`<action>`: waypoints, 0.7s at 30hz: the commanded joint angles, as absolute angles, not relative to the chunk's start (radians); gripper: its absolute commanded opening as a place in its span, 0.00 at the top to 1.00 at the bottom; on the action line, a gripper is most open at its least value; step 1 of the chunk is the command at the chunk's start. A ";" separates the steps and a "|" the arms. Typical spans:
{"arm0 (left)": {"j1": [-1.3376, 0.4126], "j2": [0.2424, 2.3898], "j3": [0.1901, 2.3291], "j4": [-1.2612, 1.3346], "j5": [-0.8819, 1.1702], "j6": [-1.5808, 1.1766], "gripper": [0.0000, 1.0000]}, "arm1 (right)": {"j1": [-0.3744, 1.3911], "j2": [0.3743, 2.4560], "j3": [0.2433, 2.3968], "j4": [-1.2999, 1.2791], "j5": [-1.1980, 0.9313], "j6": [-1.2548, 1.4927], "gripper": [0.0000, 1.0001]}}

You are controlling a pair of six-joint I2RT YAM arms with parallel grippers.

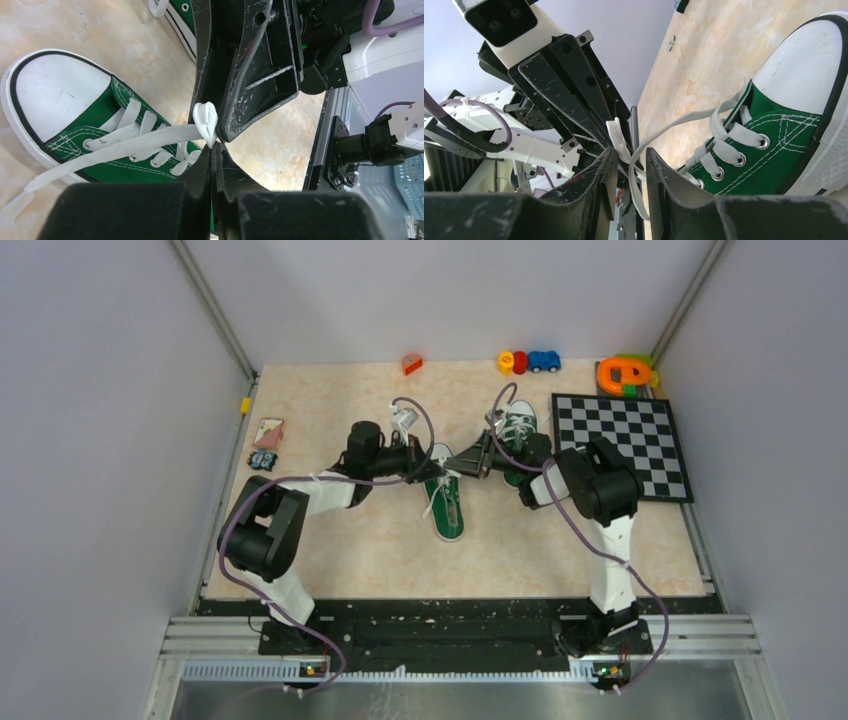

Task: Tie the shoes
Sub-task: Cross the shoelace with the shoelace.

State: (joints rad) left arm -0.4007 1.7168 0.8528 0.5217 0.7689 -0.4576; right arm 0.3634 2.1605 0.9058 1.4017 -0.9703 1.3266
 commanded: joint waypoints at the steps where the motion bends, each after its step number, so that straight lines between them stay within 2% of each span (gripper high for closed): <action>1: -0.403 1.700 0.906 0.551 0.795 -0.463 1.00 | 0.361 2.150 0.943 1.429 -0.969 1.299 0.71; 13: -0.422 1.724 0.947 0.491 0.807 -0.432 1.00 | 0.362 2.151 0.948 1.416 -0.969 1.298 0.71; 17: -0.422 1.732 0.955 0.462 0.799 -0.416 1.00 | 0.362 2.151 0.948 1.419 -0.974 1.300 0.77; 21: -0.421 1.723 0.948 0.438 0.772 -0.392 1.00 | 0.363 2.145 0.948 1.416 -0.974 1.302 0.91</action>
